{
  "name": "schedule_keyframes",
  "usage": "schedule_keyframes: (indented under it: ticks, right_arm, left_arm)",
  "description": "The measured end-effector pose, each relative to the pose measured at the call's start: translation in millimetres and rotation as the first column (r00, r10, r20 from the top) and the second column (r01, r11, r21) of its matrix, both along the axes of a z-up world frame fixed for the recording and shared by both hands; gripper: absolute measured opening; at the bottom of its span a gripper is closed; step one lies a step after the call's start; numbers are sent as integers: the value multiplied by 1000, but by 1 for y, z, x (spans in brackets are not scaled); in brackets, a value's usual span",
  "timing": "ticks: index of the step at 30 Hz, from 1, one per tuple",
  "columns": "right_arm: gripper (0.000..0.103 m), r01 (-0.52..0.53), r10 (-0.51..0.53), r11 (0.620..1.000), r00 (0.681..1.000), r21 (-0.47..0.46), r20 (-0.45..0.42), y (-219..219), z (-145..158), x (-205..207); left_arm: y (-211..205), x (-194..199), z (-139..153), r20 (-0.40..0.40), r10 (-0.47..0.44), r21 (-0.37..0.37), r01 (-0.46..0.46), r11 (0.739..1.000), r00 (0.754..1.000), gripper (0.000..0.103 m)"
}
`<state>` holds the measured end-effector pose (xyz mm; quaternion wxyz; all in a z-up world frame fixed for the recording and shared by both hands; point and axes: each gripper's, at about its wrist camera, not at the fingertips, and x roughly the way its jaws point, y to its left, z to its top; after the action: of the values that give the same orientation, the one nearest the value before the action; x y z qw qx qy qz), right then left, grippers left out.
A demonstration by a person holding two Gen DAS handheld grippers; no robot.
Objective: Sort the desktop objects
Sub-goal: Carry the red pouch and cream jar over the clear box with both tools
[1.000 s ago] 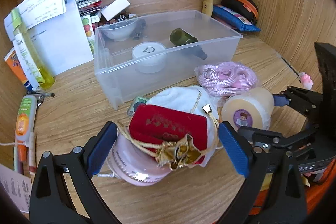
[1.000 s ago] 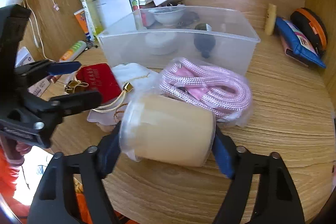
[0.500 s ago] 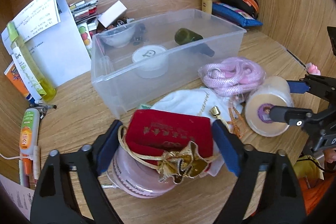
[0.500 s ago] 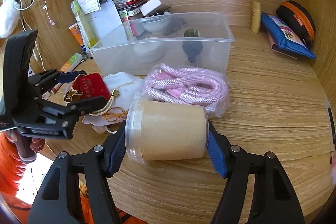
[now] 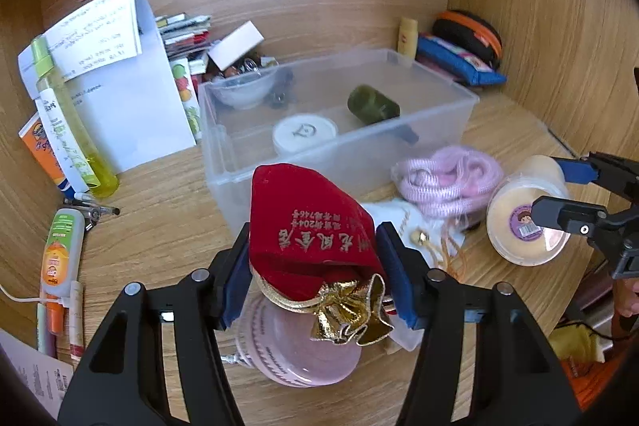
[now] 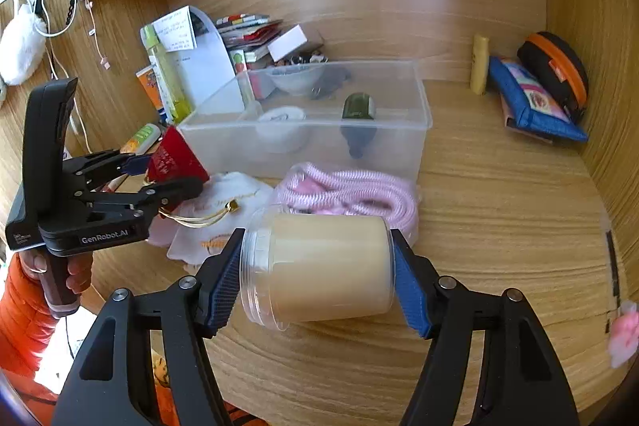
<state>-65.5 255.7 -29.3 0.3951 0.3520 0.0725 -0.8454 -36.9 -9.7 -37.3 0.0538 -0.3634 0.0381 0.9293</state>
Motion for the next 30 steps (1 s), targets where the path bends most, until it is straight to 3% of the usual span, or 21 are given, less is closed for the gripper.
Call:
schedule_keyframes:
  ticks: [18,30]
  right_arm:
    - [64,-23,16,996,997,-84,-79,-24,55,-48]
    - [64,-29,21,996,995,-86,-95,-49,70,-91]
  left_arm:
    - [-31,-2,47,-142,115,91,-103,991,983,59]
    - [-41,-21,81,-225,139,111,-116,987,964,59]
